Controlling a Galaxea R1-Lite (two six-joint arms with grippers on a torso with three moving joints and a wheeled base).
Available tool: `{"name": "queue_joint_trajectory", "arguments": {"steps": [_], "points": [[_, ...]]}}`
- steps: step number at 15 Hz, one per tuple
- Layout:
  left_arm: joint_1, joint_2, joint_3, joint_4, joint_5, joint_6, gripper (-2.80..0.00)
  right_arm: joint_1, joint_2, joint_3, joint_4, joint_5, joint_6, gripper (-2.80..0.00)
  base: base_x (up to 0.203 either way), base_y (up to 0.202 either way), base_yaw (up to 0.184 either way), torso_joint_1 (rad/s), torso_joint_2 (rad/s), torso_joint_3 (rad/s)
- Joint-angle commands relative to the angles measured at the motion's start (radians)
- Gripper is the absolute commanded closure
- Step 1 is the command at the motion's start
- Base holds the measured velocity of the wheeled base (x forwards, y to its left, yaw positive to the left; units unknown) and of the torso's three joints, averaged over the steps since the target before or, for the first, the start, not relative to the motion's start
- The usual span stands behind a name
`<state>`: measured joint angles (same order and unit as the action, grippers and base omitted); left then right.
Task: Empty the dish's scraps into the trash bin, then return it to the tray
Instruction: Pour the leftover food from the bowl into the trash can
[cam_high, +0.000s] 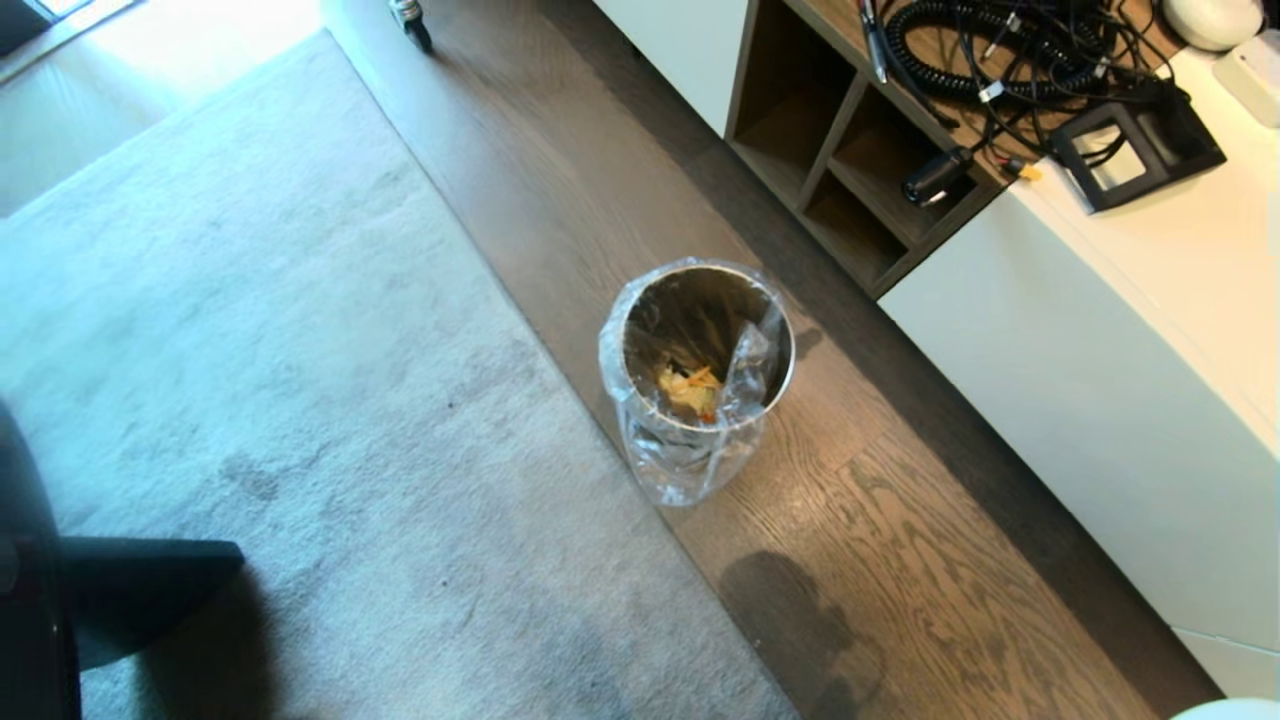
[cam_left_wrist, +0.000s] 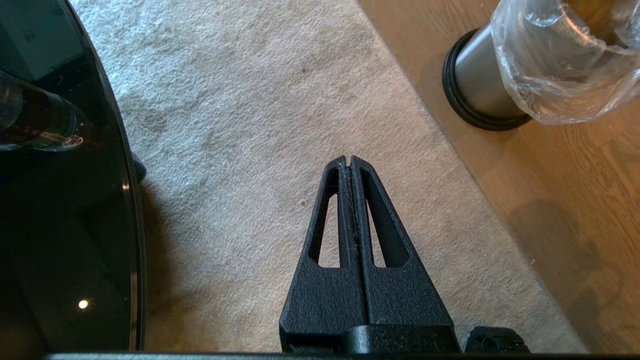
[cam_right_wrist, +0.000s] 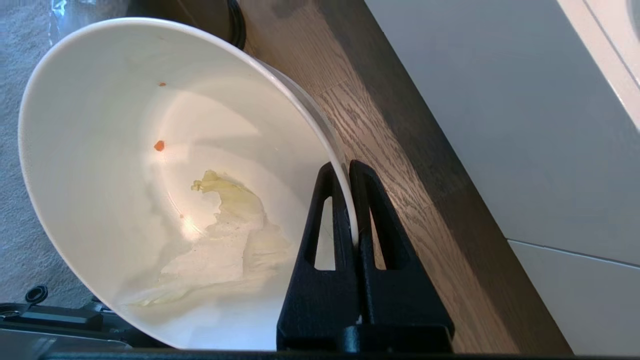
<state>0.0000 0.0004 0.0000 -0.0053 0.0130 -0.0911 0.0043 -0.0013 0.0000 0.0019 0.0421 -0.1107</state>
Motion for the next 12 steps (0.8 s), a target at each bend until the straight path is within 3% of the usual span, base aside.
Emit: {"name": "queue_joint_trajectory", "arguments": {"steps": [1, 12], "points": [[0.0, 0.0, 0.0, -0.001, 0.001, -0.001, 0.0, 0.0, 0.003, 0.0, 0.0, 0.001, -0.001, 0.0, 0.0, 0.0, 0.0, 0.002, 0.01, 0.198], [0.0, 0.0, 0.0, -0.001, 0.001, -0.001, 0.0, 0.0, 0.003, 0.0, 0.0, 0.001, -0.001, 0.0, 0.0, 0.0, 0.0, 0.001, 0.0, 0.202]]}}
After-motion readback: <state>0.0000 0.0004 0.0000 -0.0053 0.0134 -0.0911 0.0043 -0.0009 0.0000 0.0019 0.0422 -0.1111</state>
